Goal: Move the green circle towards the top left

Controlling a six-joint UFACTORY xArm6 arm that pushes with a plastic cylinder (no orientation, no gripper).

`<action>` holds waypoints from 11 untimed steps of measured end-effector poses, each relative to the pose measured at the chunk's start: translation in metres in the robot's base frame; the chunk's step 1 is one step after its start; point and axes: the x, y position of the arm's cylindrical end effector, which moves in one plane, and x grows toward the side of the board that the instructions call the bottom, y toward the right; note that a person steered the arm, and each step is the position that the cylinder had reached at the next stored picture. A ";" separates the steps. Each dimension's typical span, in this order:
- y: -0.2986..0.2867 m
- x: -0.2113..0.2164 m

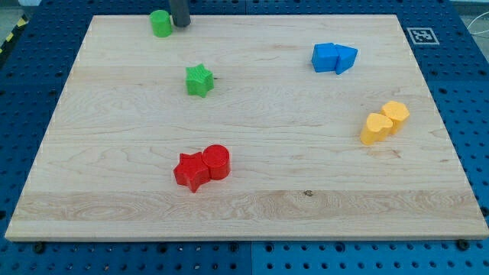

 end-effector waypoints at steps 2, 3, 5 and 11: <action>-0.024 0.021; -0.051 0.020; -0.060 0.019; -0.101 -0.020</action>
